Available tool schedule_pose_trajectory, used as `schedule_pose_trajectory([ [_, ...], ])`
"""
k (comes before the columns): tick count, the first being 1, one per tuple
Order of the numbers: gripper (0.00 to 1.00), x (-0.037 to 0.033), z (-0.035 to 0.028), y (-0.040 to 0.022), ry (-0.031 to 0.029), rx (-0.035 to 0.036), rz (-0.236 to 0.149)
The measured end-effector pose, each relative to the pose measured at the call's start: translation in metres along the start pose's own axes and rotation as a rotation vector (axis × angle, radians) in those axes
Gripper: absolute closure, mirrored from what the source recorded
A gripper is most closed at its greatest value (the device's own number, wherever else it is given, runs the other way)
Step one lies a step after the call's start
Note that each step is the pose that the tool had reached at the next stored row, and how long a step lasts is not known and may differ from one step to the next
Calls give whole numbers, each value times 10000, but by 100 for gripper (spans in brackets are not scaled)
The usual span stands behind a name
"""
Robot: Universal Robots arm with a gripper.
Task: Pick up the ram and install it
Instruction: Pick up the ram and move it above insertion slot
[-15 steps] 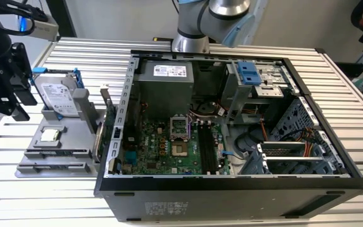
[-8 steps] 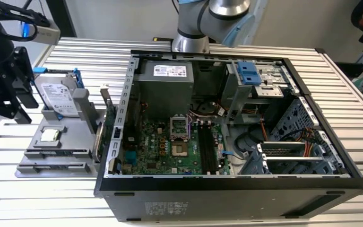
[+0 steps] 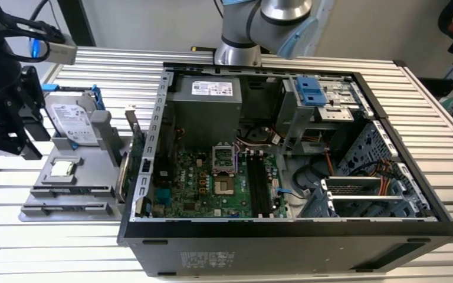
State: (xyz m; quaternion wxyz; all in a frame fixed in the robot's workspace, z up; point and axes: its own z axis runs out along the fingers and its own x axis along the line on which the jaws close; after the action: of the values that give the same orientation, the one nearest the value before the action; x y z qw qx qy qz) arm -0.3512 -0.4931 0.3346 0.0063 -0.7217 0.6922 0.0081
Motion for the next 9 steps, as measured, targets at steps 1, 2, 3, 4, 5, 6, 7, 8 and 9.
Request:
schedule_pose_trajectory([
  [1, 0, 4, 15, 0, -1, 0, 3],
  [2, 0, 9, 31, 0, 0, 0, 6],
  [3, 0, 14, 47, 0, 0, -1, 8],
  [4, 0, 18, 63, 0, 0, 0, 11],
  [5, 0, 20, 81, 1, 0, 0, 13],
  [6, 0, 21, 100, 1, 0, 0, 14],
  [7, 0, 22, 117, 1, 0, 0, 14],
  [8, 0, 23, 136, 1, -1, 1, 13],
  [9, 0, 23, 152, 0, 0, 0, 13],
])
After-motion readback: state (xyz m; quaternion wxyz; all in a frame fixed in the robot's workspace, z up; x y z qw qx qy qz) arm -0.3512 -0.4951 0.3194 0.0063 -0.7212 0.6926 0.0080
